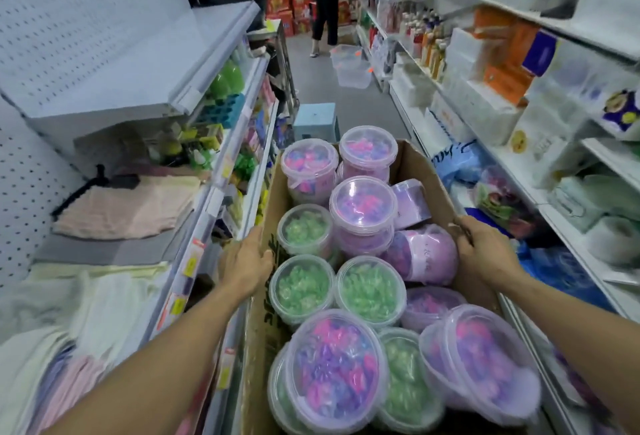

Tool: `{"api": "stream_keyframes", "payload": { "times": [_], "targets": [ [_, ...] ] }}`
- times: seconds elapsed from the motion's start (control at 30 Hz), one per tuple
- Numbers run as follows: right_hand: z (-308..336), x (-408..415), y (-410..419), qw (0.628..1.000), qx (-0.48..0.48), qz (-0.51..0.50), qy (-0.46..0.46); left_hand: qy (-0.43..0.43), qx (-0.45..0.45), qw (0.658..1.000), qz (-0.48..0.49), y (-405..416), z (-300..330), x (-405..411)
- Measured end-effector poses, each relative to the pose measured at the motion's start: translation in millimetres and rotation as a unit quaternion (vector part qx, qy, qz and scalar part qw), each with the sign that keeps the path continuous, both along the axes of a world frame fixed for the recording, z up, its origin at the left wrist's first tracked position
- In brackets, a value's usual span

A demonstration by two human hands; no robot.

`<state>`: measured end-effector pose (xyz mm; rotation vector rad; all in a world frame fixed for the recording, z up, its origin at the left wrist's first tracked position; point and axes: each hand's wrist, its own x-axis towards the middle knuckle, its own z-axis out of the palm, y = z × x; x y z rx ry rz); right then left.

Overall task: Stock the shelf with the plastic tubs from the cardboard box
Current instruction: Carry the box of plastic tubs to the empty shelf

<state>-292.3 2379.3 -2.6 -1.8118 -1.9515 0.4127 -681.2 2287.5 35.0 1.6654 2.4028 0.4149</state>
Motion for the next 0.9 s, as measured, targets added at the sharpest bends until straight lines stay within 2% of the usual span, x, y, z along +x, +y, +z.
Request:
{"api": "stream_keyframes", "payload": {
  "times": [0.27,0.53,0.9],
  "targets": [
    [-12.2,-38.8,205.3,1.000,-0.009,0.005,-0.027,-0.020,-0.006,1.000,0.009,207.1,-16.6,-34.5],
    [-3.3,-76.2,415.9,1.000,-0.020,-0.006,-0.015,-0.027,-0.019,0.999,0.037,418.1,-26.1,-71.2],
    [-7.9,-169.6,696.1,1.000,-0.013,0.016,-0.012,-0.026,-0.010,0.998,0.051,687.6,-38.8,-155.5]
  ]
}}
